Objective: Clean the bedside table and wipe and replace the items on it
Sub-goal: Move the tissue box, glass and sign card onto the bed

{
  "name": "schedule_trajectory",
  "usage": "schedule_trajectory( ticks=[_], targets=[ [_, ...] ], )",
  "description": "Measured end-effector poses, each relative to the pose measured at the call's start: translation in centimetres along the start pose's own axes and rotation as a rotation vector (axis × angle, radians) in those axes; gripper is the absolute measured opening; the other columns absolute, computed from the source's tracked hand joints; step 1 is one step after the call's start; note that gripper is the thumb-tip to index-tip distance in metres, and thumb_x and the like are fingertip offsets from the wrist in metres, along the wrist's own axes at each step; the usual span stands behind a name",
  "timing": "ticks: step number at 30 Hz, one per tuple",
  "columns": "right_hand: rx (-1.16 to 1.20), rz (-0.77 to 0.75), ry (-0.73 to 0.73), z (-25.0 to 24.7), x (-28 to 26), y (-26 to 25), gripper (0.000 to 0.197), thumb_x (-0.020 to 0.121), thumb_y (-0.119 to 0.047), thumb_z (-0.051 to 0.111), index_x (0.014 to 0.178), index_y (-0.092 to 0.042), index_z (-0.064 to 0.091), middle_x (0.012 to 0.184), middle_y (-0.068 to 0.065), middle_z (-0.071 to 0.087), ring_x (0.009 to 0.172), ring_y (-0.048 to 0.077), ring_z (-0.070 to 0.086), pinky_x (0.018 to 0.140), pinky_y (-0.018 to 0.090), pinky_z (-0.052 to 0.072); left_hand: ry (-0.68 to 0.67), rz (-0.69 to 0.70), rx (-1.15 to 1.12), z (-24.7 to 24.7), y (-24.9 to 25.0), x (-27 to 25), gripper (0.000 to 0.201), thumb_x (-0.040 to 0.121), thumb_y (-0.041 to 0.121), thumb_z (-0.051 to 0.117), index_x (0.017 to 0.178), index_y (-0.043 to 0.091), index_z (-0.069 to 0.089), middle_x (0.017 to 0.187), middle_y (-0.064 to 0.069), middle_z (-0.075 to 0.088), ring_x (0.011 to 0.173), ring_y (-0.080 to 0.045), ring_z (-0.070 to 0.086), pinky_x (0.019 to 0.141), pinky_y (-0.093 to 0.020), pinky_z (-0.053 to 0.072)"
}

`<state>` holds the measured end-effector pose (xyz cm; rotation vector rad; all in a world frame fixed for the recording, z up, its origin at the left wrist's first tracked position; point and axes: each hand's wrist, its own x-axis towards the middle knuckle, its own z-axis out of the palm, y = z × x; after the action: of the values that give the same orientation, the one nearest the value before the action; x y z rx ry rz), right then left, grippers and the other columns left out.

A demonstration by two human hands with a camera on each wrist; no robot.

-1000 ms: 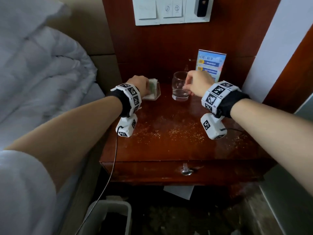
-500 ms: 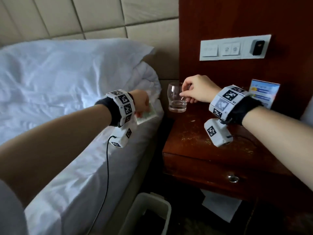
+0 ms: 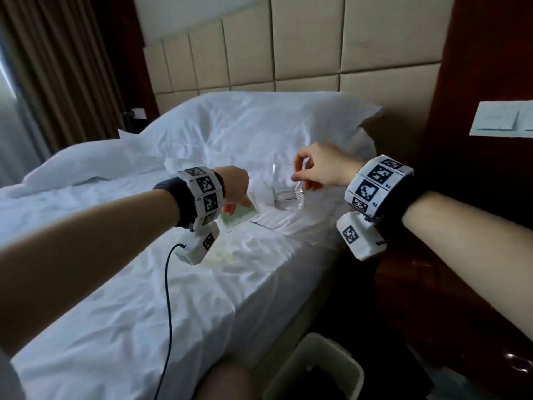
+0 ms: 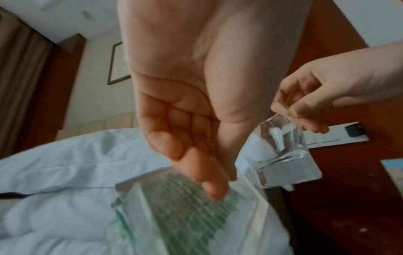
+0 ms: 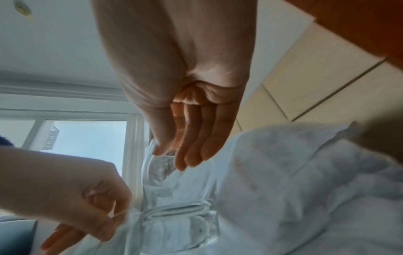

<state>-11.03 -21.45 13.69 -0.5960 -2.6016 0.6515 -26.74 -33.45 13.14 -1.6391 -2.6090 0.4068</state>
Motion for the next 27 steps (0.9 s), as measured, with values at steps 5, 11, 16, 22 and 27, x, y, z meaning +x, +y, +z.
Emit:
schedule_trajectory(
  ticks=[5,11,16,22,27],
  targets=[
    [-0.02,-0.049,-0.098,7.5,3.4,-2.8,0.01,0.083,-0.013,0.068,0.083,-0.01,0.059,0.068,0.009,0.069,0.053,0.016,0.061,0.066,0.03,0.054,-0.038,-0.17,-0.001,4.1,-5.3,-1.3,0.036,0.088,0.015,0.053,0.052,0.012,0.054,0.03,0.007,0.05,0.046,-0.007,0.049,0.055,-0.023,0.045],
    [-0.103,-0.042,-0.158,15.0,7.4,-3.2,0.012,0.083,-0.019,0.069,0.082,-0.013,0.058,0.08,0.01,0.071,0.069,0.019,0.063,0.08,0.03,0.053,-0.055,-0.316,0.001,9.7,-9.1,-0.6,0.032,0.085,0.011,0.052,0.054,0.01,0.045,0.056,-0.001,0.047,0.064,-0.025,0.053,0.059,-0.027,0.043],
    [-0.13,-0.035,-0.178,19.0,10.4,-2.3,0.013,0.083,-0.019,0.069,0.088,-0.012,0.06,0.097,0.012,0.07,0.089,0.025,0.064,0.086,0.031,0.05,-0.022,-0.355,0.026,12.7,-10.8,1.2,0.029,0.091,0.014,0.044,0.063,0.007,0.046,0.062,-0.001,0.044,0.073,-0.025,0.053,0.064,-0.028,0.04],
    [-0.139,-0.051,-0.226,19.5,11.3,-1.5,0.014,0.084,-0.02,0.068,0.092,-0.013,0.059,0.107,0.011,0.067,0.095,0.026,0.064,0.086,0.035,0.05,-0.059,-0.311,-0.035,13.3,-10.8,2.8,0.019,0.086,0.026,0.052,0.079,0.011,0.061,0.084,-0.007,0.059,0.077,-0.028,0.059,0.064,-0.028,0.043],
    [-0.105,-0.058,-0.211,17.4,10.3,-1.6,0.041,0.087,-0.026,0.064,0.125,-0.016,0.053,0.123,0.007,0.062,0.112,0.023,0.058,0.094,0.029,0.042,-0.033,-0.33,-0.018,12.0,-10.3,2.6,0.037,0.087,0.041,0.06,0.107,0.01,0.063,0.105,-0.008,0.065,0.095,-0.027,0.062,0.072,-0.032,0.048]
  ],
)
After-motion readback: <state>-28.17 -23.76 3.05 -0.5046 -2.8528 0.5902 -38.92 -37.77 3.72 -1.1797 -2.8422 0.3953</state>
